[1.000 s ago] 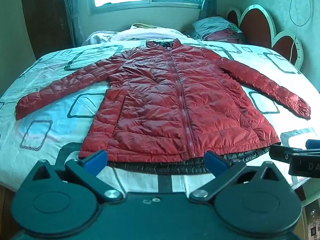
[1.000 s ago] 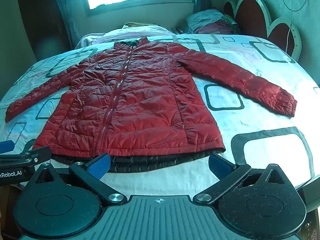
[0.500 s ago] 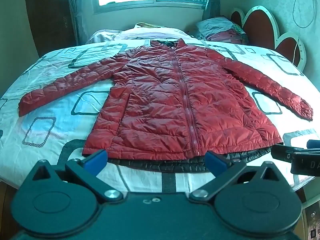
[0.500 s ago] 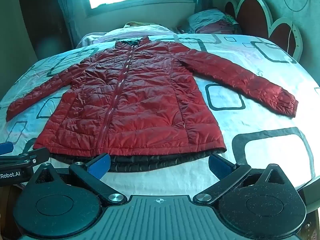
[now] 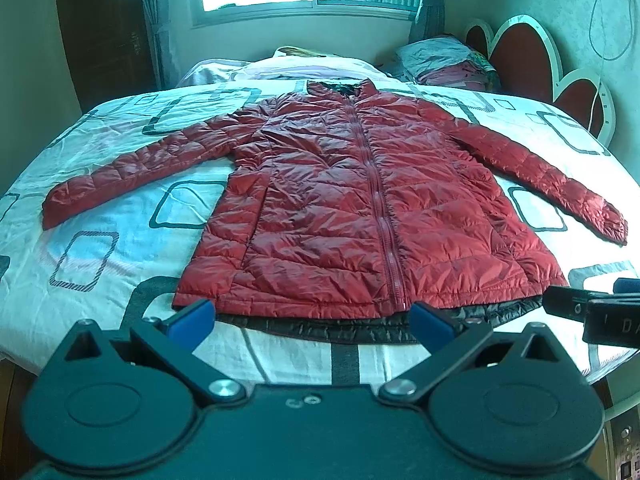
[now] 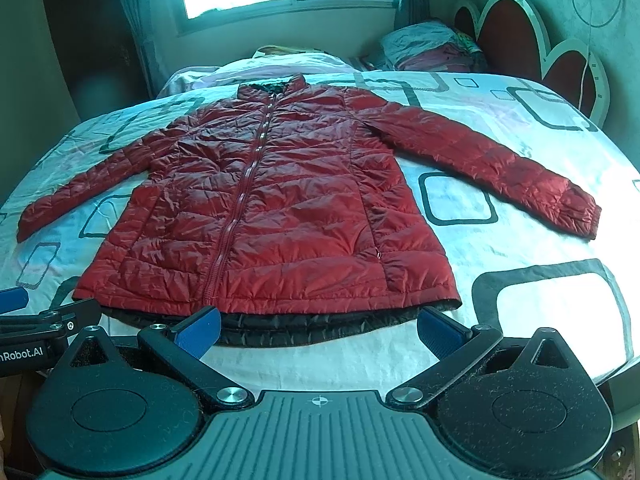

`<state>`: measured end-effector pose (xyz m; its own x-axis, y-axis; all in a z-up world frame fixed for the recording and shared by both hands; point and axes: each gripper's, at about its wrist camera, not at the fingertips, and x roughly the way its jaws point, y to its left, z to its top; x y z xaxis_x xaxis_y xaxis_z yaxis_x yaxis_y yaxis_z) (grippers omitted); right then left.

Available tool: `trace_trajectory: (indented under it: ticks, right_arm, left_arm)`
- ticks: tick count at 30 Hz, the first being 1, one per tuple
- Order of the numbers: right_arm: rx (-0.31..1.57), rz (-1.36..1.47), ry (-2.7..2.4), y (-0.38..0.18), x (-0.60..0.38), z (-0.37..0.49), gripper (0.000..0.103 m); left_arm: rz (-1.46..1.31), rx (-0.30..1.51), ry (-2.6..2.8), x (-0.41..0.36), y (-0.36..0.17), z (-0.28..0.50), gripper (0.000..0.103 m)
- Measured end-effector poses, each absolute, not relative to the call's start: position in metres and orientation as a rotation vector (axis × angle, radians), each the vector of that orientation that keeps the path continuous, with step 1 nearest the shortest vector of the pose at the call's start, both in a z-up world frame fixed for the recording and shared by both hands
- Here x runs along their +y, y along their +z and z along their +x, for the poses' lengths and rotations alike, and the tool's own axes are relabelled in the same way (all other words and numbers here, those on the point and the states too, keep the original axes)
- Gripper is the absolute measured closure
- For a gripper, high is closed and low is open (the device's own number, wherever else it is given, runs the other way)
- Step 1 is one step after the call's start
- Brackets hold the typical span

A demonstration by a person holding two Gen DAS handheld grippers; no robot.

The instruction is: Fold large clothes

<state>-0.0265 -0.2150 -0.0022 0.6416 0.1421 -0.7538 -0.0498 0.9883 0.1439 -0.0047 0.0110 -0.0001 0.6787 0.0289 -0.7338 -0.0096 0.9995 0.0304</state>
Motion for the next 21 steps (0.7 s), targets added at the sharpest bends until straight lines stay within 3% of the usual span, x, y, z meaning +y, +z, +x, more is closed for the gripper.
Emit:
trace_trajectory:
  ticks: [21]
  right_arm:
    - [0.864, 0.118, 0.106, 0.0002, -0.2179, -0.0272, 0.000]
  left_arm:
    - [0.022, 0.824, 0.025, 0.0143, 0.0007, -0.0077, 0.000]
